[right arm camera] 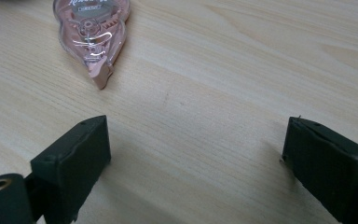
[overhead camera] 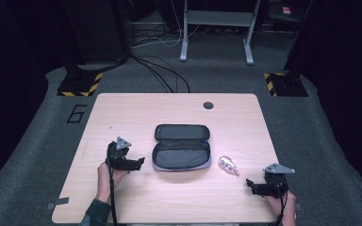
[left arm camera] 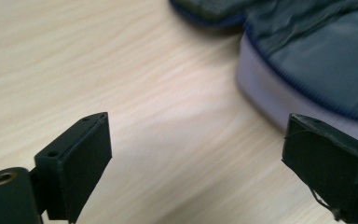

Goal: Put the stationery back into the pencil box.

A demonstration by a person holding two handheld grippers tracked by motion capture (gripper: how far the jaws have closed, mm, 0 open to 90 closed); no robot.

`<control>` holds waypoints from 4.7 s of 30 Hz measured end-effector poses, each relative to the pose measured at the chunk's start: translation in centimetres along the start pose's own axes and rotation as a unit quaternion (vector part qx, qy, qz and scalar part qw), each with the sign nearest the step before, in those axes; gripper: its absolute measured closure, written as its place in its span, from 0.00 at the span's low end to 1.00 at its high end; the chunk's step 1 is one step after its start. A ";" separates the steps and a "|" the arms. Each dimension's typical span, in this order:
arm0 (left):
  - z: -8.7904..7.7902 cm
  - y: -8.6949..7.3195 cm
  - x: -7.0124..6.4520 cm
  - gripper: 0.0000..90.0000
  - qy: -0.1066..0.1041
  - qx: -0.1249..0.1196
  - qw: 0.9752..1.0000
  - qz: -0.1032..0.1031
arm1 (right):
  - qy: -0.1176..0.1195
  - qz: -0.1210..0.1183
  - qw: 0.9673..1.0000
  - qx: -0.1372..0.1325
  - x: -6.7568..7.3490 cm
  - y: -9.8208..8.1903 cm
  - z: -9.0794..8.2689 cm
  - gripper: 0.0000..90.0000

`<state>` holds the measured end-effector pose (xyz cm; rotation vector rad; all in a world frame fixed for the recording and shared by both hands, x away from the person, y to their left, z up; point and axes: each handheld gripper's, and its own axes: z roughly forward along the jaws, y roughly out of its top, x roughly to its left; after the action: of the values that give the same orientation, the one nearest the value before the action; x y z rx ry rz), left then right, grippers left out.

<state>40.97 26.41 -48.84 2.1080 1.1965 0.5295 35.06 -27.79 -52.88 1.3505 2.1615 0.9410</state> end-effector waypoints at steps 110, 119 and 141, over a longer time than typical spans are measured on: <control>0.9 -5.0 0.0 0.05 0.015 -0.014 0.999 -0.030 | 0.053 -0.042 0.996 -0.052 5.6 8.1 1.1 0.55; 0.9 -5.0 0.0 0.05 0.014 -0.014 0.999 -0.030 | 0.053 -0.057 0.995 -0.065 6.2 9.6 -0.2 0.55; 0.9 -5.0 0.0 0.05 0.014 -0.014 0.999 -0.031 | 0.076 -0.114 0.987 -0.083 9.8 15.0 -0.7 0.55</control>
<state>38.54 27.97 -53.00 2.0396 1.2576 0.5456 39.49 -14.78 -41.37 0.9565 2.2337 1.1353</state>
